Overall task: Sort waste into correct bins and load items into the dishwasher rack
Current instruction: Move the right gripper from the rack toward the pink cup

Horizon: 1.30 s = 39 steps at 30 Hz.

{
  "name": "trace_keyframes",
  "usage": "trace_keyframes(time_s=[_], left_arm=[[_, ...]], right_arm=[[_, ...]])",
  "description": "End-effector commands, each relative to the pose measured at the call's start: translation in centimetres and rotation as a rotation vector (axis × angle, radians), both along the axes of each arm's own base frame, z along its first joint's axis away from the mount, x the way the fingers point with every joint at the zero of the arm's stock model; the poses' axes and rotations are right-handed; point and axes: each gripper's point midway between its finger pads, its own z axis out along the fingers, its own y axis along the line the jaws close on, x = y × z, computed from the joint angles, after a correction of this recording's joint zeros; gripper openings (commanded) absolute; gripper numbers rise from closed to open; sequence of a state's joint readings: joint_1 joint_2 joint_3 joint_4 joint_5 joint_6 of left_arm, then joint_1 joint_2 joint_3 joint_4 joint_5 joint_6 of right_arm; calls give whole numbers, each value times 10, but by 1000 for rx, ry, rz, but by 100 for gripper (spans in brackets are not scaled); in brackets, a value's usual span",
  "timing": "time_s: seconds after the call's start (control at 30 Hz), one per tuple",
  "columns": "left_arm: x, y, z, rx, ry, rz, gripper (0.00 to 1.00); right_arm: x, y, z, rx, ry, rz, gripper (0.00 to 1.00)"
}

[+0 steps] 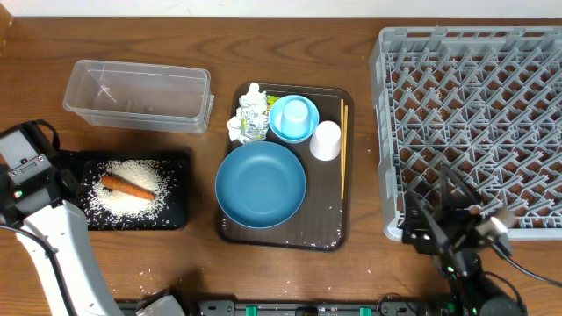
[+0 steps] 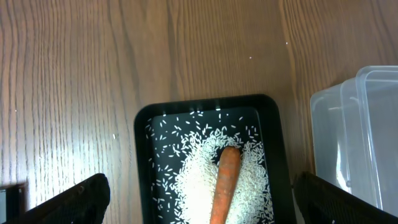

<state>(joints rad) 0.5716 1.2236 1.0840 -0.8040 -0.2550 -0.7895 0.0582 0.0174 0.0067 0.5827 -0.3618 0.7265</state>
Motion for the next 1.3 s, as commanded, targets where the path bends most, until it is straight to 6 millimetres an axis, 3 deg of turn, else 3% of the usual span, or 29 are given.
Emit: trace_keyframes(time_s=[0.0,0.13,0.33,0.47,0.6,0.67,0.73,0.83,0.93,1.1,1.27], left_arm=[[-3,4,-1,10,11,26,96],[-3,4,-1,10,11,26,96],[-3,4,-1,10,11,26,96],[-3,4,-1,10,11,26,97],[-3,4,-1,10,11,26,96],[-3,4,-1,10,11,26,97],[-3,4,-1,10,11,26,97],[-3,4,-1,10,11,26,96],[-3,4,-1,10,11,26,97],[-3,4,-1,10,11,26,97],[-3,4,-1,10,11,26,96]], right_arm=[[-5,-17,23,153,-18,-22,99],[-16,-20,61,120,-90,-58,99],[-6,11,118,-63,-83,42,99],[30,37,147,-208,-31,142,99],[89,58,149,-295,135,255,99],[117,71,138,-341,241,324,99],[145,88,114,-389,379,381,99],[172,116,72,-496,530,413,99],[195,139,15,-629,725,325,99],[203,150,-64,-841,958,133,99],[190,173,-93,-913,1006,185,99]])
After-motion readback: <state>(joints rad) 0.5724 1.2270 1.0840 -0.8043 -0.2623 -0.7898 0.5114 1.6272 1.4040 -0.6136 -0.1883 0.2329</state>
